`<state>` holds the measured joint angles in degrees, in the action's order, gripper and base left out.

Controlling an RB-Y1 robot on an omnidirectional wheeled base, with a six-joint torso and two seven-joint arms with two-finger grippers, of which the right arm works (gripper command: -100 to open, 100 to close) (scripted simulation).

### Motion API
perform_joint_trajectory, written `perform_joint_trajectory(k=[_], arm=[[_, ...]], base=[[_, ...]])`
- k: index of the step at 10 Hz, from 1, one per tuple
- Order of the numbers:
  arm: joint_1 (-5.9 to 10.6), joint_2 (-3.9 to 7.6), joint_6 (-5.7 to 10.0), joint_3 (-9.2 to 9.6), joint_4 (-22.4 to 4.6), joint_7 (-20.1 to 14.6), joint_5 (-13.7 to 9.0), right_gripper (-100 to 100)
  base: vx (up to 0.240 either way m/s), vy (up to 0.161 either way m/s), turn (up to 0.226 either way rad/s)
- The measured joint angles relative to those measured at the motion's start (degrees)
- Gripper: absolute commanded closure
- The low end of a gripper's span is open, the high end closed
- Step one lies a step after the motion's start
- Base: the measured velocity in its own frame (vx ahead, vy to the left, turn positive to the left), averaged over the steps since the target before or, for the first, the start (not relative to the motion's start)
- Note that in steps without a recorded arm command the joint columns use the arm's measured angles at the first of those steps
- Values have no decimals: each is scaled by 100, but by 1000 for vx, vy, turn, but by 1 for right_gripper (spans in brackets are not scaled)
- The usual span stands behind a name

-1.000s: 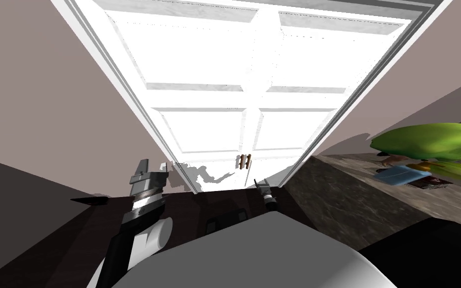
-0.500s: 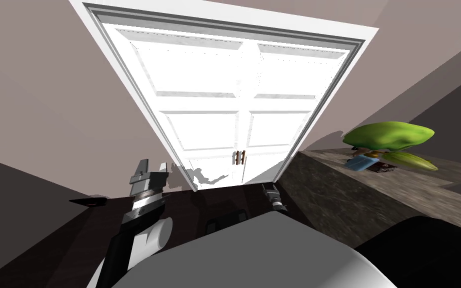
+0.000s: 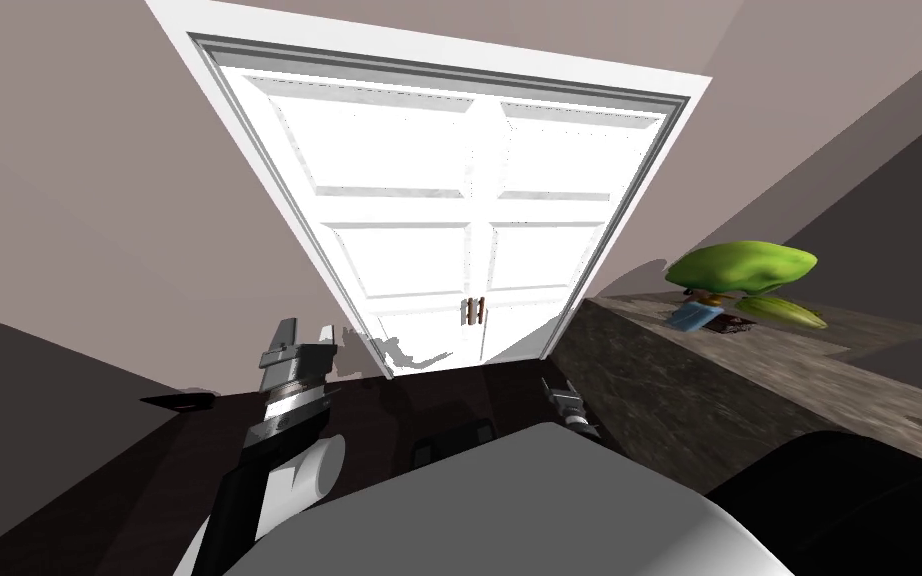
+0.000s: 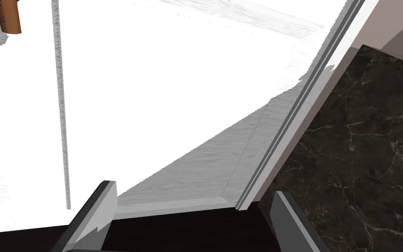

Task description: Pull the door open

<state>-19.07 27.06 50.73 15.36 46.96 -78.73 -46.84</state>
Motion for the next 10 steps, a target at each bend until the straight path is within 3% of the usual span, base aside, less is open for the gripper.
perform_joint_trajectory(k=[2,3,7,8,10], arm=[[-120,62,-4,-179,-44,4,-100,-100],[-90,59,-14,-218,-61,10,-119,-100],[178,-24,2,-189,-78,-47,-92,-100],[145,-61,-51,-207,157,26,-107,-100],[353,-75,-52,-146,85,-45,-68,-100]], base=[[139,-14,162],[180,-24,88],[180,-18,110],[186,-32,95],[190,-15,133]])
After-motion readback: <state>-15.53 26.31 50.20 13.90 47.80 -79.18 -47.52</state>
